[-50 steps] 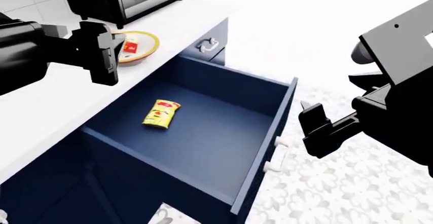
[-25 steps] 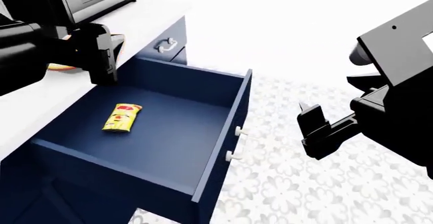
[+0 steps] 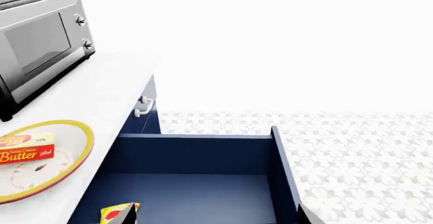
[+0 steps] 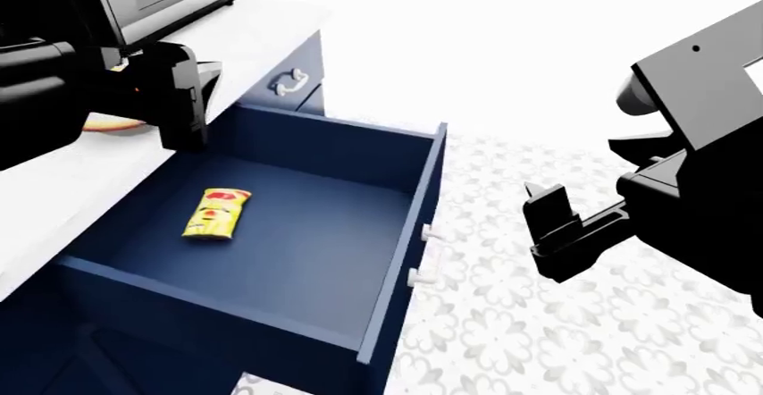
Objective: Place the bar in the bowl and close the drawer.
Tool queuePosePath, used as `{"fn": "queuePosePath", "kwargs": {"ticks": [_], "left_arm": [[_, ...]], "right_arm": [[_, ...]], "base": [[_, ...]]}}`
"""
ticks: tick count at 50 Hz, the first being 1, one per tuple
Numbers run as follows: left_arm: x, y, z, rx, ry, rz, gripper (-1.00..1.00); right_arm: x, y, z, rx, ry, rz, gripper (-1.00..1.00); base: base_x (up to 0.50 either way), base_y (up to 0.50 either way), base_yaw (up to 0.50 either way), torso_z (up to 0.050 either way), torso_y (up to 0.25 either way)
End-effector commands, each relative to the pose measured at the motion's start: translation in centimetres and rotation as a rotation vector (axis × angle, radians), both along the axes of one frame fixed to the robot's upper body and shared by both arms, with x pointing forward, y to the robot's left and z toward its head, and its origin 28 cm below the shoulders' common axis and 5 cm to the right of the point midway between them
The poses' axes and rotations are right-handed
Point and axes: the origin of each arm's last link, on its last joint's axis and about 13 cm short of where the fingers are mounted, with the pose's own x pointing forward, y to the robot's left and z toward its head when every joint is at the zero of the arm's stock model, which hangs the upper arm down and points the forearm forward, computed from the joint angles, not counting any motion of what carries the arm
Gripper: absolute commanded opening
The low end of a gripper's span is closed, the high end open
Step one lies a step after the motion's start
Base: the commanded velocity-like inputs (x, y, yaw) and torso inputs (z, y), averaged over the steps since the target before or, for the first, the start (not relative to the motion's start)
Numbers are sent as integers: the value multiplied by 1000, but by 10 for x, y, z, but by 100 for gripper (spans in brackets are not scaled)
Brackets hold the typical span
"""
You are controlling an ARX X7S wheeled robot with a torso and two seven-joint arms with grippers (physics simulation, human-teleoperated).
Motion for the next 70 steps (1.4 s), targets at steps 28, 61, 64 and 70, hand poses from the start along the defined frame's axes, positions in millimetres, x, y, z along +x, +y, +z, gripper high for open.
{"fn": "queuePosePath", "kwargs": {"ticks": [28,61,64,70], "left_arm": [[-1,-1,1,7,0,1,100],[-1,-2,1,9,-3,-2,100],[-1,-2,1,10,-3,-2,100],[-1,-2,1,11,-3,-1,100]], "right_arm": [[-1,-1,1,-4,2,-21,100],[1,-1,-1,-23,-9,-59,100],[2,-1,-1,-33,-13,-72,100],[2,-3,-3,-22,-14,-74,100]], "base": [[524,-6,0,0,0],[129,-191,0,0,0],[0,0,0,0,0],[0,0,-33,0,0]]}}
